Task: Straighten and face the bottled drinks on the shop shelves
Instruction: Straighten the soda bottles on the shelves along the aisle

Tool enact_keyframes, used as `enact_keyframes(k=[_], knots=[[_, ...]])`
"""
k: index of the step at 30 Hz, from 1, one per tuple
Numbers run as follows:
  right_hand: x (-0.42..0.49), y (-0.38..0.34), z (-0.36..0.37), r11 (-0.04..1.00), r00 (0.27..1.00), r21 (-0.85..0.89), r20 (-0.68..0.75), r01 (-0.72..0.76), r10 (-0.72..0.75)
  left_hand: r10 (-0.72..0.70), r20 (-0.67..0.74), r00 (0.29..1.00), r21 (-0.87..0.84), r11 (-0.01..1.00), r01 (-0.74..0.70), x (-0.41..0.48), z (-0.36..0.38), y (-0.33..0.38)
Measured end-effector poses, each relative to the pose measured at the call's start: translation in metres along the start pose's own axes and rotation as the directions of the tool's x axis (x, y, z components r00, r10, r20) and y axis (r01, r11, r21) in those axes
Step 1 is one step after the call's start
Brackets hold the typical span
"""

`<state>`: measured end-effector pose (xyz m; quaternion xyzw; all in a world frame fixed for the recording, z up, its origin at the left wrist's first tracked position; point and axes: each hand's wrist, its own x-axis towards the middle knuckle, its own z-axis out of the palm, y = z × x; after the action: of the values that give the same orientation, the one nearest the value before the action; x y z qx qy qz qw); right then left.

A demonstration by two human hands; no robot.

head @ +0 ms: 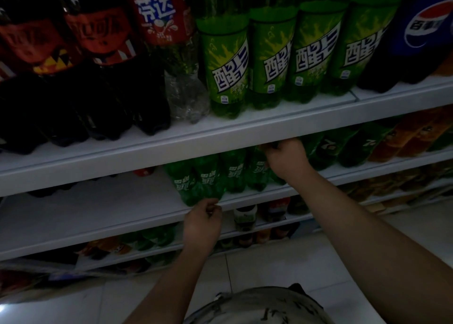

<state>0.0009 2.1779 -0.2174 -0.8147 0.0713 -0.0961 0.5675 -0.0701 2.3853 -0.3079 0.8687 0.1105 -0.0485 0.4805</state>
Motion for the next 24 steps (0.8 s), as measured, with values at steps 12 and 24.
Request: enact_keyframes(k=[12, 24], knots=[[-0.024, -0.003, 0.002, 0.953, 0.965, -0.252, -0.156, 0.167, -0.211, 0.029, -0.157, 0.987, 0.082, 0.996, -0.016, 0.0, -0.017, 0.002], [-0.02, -0.027, 0.05, 0.981, 0.99, -0.149, 0.082, 0.127, -0.116, 0.026, -0.124, 0.992, 0.127, 0.992, -0.01, 0.038, -0.045, -0.016]])
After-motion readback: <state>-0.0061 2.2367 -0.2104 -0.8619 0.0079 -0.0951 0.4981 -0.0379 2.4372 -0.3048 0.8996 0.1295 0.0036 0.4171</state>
